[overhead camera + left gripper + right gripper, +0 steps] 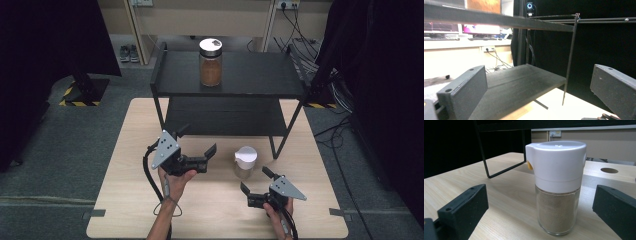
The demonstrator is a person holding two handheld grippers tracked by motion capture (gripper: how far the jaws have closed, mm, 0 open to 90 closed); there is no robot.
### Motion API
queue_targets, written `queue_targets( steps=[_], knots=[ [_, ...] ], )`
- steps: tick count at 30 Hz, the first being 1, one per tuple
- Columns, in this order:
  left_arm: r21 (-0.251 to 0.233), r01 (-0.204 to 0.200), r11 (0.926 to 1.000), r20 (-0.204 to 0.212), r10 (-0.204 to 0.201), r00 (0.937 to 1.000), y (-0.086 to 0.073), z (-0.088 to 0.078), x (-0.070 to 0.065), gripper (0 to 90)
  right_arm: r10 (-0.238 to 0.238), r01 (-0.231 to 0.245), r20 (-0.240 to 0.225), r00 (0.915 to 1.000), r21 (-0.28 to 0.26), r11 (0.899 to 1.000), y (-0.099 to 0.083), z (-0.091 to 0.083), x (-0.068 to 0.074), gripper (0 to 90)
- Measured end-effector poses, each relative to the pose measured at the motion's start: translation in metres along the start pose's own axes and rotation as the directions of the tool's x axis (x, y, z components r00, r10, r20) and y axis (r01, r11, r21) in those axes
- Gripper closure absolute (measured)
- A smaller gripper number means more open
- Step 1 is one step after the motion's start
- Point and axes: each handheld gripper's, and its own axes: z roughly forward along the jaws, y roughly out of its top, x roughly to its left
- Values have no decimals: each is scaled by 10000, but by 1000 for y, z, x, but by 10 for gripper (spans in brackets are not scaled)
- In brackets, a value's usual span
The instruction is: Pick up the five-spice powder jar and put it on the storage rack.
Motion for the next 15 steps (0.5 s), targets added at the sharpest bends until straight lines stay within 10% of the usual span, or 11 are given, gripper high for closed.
queue_targets(
  steps=[15],
  knots=[
    [294,229,9993,-123,-225,9997,-45,-10,-1,3,-1,1,-5,10000,26,10000,0,1,0,5]
  ],
)
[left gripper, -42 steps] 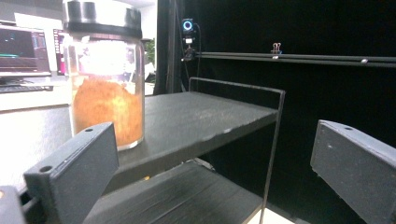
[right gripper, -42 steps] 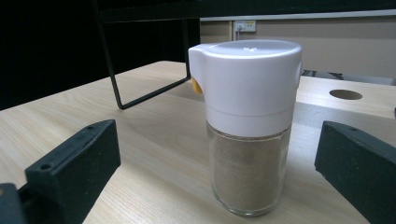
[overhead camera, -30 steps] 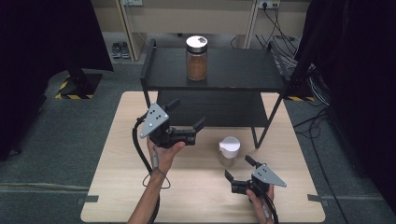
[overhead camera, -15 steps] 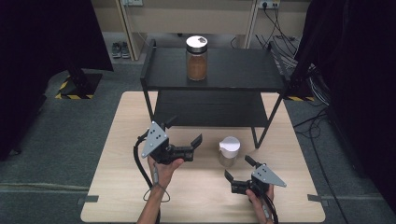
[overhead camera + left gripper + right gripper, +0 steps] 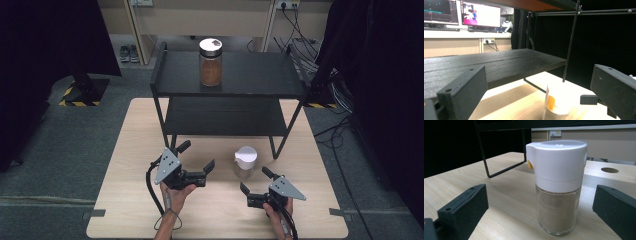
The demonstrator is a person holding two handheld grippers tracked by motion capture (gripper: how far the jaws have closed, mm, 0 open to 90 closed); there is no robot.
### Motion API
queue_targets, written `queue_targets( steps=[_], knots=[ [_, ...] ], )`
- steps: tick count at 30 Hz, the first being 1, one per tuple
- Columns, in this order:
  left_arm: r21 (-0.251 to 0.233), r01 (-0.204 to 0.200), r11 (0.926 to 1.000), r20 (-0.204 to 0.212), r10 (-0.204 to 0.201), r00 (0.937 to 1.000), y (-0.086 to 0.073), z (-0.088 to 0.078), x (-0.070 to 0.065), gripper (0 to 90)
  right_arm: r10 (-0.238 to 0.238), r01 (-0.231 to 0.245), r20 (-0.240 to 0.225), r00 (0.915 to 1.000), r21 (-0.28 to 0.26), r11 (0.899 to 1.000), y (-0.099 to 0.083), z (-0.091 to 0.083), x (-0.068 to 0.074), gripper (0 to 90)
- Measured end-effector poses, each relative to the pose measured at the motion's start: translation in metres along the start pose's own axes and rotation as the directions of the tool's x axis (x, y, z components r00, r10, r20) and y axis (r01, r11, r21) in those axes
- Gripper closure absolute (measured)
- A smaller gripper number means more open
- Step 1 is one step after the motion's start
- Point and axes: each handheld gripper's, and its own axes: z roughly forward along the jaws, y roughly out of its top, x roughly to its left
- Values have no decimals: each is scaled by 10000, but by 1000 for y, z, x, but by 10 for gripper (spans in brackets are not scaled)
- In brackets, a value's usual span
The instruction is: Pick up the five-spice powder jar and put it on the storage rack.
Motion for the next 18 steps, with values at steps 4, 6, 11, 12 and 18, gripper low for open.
queue_targets(
  steps=[4,6,11,12,18],
  knots=[
    [-41,-165,9999,-27,165,9999,-8,-4,-1,3,5,-5,-2,10000,-7,10000,0,0,0,5],
    [-48,-125,9999,-70,124,9999,-13,-6,-2,3,11,-11,-3,10000,0,10000,0,0,0,5],
    [105,115,9999,-154,-114,9998,-27,-13,-2,3,4,-4,-3,10000,-4,10000,0,0,0,5],
    [121,77,9999,-194,-75,9998,-31,-14,-3,3,9,-9,-6,10000,-2,10000,0,0,0,5],
    [126,44,9999,-142,-42,9999,-50,-21,-6,3,10,-10,2,10000,6,10000,0,0,0,5]
  ],
)
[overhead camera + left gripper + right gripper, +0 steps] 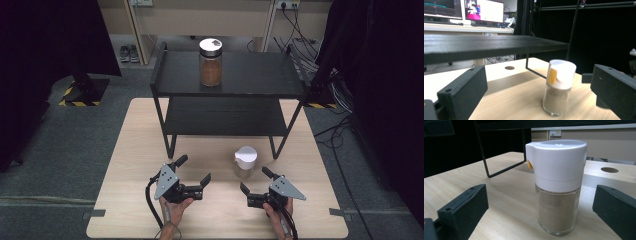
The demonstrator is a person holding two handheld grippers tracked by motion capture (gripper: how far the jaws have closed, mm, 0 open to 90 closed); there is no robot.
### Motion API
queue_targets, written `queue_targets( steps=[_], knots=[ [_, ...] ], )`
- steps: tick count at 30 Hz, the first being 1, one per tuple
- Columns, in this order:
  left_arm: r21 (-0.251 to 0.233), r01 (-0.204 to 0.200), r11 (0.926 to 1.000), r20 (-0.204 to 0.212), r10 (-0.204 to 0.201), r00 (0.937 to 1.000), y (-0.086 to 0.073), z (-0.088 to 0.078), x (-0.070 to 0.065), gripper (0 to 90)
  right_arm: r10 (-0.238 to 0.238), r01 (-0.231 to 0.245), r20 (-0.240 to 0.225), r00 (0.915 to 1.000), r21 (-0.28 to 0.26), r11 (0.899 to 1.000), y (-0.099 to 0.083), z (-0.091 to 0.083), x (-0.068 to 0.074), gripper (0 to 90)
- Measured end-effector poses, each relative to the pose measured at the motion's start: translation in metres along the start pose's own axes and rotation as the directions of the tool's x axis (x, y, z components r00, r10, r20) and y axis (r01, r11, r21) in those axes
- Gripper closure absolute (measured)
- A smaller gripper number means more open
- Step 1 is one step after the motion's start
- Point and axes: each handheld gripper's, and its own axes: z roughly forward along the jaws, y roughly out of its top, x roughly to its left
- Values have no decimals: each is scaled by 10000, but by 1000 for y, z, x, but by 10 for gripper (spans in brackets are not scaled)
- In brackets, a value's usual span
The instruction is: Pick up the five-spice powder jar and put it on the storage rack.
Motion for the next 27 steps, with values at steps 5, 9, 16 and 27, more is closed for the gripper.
queue_targets(
  steps=[5,9,16,27],
  knots=[
    [182,208,9996,-3,-208,9998,-15,-4,-3,3,-14,14,2,10000,6,10000,0,0,0,5],
    [387,294,9988,-86,-291,9995,-26,-8,-6,3,1,-1,-7,10000,22,10000,0,0,0,5],
    [483,266,9985,-225,-255,9994,-39,-13,-12,3,15,-15,-2,10000,3,10000,0,0,0,5],
    [526,361,9980,-276,-347,9990,-46,-18,-14,6,36,-36,-7,10000,0,10000,0,0,-1,5]
  ],
)
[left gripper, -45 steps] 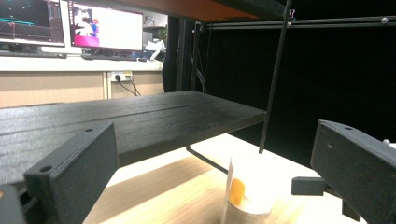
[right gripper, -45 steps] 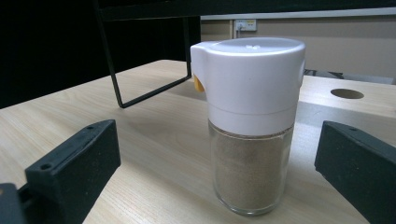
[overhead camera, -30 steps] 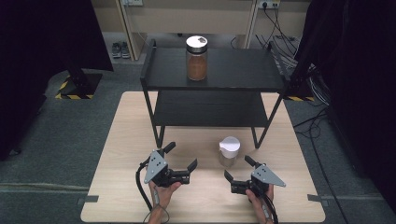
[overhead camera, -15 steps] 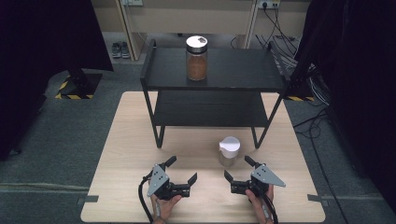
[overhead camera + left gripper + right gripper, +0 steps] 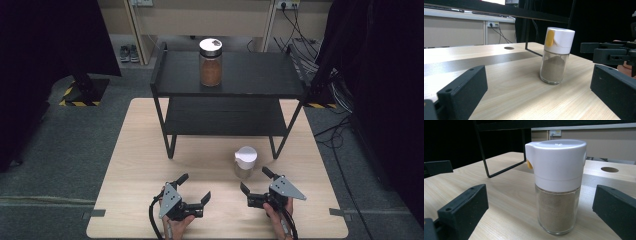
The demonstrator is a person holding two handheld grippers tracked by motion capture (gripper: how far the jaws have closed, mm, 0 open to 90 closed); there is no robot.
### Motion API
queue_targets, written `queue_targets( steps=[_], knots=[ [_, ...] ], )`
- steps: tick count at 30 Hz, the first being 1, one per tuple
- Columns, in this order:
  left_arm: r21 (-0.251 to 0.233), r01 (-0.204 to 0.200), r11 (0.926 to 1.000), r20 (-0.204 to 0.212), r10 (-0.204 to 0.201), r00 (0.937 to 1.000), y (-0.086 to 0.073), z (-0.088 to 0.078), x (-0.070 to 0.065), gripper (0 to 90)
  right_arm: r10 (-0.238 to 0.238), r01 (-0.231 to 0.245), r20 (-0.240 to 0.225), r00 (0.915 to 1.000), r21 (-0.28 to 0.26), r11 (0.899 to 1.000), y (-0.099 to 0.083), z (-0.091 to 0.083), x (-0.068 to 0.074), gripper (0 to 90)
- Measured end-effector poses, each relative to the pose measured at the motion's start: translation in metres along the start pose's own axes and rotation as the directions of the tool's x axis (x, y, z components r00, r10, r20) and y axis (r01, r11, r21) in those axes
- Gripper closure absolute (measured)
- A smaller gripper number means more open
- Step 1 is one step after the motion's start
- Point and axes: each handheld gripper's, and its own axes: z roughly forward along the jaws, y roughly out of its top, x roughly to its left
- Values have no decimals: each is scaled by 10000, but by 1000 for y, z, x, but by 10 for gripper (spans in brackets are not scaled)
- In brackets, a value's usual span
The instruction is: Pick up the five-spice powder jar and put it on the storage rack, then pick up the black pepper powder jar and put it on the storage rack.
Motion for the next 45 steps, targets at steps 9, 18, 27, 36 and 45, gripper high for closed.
queue_targets(
  steps=[9,18,27,36,45],
  knots=[
    [189,338,9992,227,-342,9992,-2,1,5,14,51,-51,-12,10000,-52,10000,0,-1,-2,5],
    [213,399,9990,224,-404,9989,-2,1,6,11,90,-90,-35,10000,-59,9999,-1,-1,-2,5],
    [174,320,9993,237,-324,9992,-2,1,5,7,127,-127,-83,9999,-23,9999,-1,0,-2,5],
    [159,253,9996,279,-257,9993,-2,1,5,6,110,-110,-45,9999,-52,9999,-1,-1,-2,5],
    [151,274,9995,271,-278,9992,-3,0,5,3,136,-136,-38,9999,-41,9999,-1,0,-3,5]
  ],
)
